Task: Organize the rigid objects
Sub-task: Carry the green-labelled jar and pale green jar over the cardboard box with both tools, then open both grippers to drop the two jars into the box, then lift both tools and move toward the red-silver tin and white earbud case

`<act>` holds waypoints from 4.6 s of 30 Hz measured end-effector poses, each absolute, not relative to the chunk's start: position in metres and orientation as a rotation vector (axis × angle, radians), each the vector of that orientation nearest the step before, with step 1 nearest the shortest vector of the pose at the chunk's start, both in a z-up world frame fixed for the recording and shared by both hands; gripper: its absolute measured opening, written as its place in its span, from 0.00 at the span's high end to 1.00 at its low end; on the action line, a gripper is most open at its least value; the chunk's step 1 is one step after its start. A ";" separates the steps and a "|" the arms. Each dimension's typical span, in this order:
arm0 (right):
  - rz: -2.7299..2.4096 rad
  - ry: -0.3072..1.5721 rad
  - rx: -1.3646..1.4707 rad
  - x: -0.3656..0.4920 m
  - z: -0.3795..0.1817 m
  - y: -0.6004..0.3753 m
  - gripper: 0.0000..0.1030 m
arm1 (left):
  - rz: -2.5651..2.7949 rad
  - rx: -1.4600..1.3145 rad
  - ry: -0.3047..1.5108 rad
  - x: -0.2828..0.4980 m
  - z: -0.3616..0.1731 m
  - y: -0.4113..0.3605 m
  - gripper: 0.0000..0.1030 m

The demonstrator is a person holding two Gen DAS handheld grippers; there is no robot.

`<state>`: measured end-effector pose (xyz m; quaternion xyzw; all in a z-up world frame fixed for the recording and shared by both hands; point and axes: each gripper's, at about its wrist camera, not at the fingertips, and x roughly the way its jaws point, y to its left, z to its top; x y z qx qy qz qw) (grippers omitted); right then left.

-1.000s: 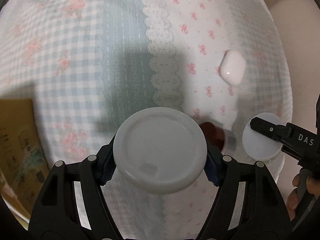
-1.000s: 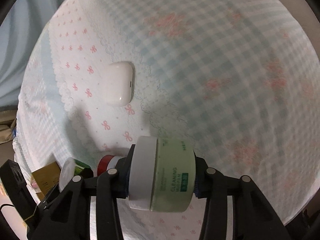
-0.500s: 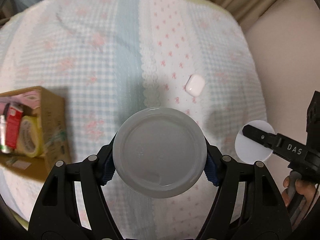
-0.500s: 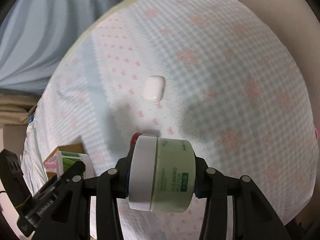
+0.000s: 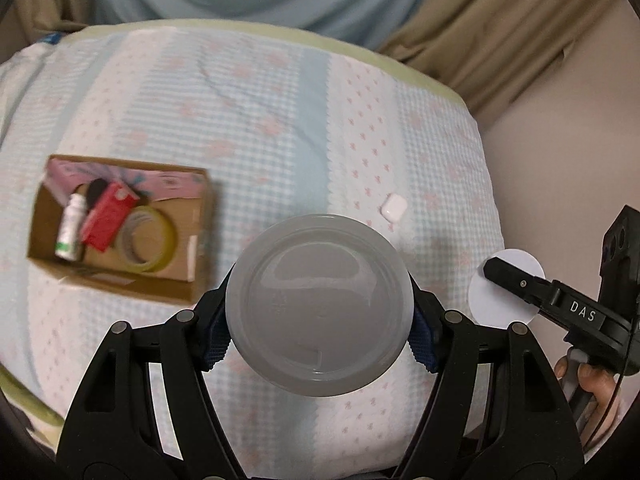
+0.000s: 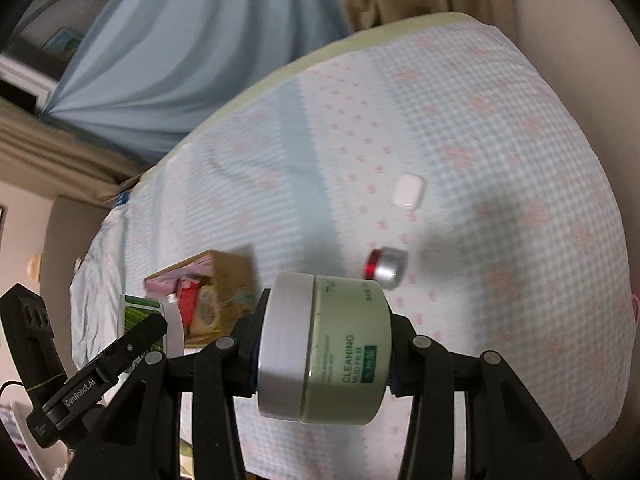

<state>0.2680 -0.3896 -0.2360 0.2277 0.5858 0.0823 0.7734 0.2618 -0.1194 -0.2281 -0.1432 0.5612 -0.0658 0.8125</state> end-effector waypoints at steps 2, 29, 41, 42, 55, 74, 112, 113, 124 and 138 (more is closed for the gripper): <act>0.197 1.260 0.485 0.263 -0.227 -0.377 0.60 | -0.130 -0.320 1.184 0.251 -0.218 -0.104 0.34; 0.145 1.344 0.473 0.275 -0.266 -0.095 0.60 | -0.203 -0.291 1.275 0.295 -0.274 0.178 0.34; 0.080 1.481 0.320 0.298 -0.355 -0.041 0.60 | -0.238 -0.243 1.401 0.322 -0.366 0.204 0.34; 0.074 1.489 0.302 0.299 -0.364 -0.042 0.60 | -0.235 -0.233 1.408 0.322 -0.372 0.204 0.34; 0.014 1.520 0.261 0.303 -0.399 -0.048 0.60 | -0.208 -0.110 1.430 0.322 -0.401 0.201 0.34; 0.027 1.444 0.317 0.288 -0.371 -0.051 0.00 | -0.196 -0.114 1.396 0.293 -0.376 0.207 0.00; 0.134 1.176 0.169 0.209 -0.203 -0.217 0.00 | -0.081 -0.135 1.087 0.167 -0.220 0.007 0.00; 0.153 1.177 0.157 0.210 -0.204 -0.230 0.00 | -0.071 -0.150 1.082 0.164 -0.221 -0.007 0.00; 0.341 1.145 -0.064 0.247 -0.229 -0.355 0.00 | -0.113 -0.131 1.112 0.182 -0.259 -0.167 0.00; 0.520 1.097 -0.239 0.328 -0.363 -0.425 0.00 | -0.288 -0.047 1.087 0.260 -0.393 -0.280 0.00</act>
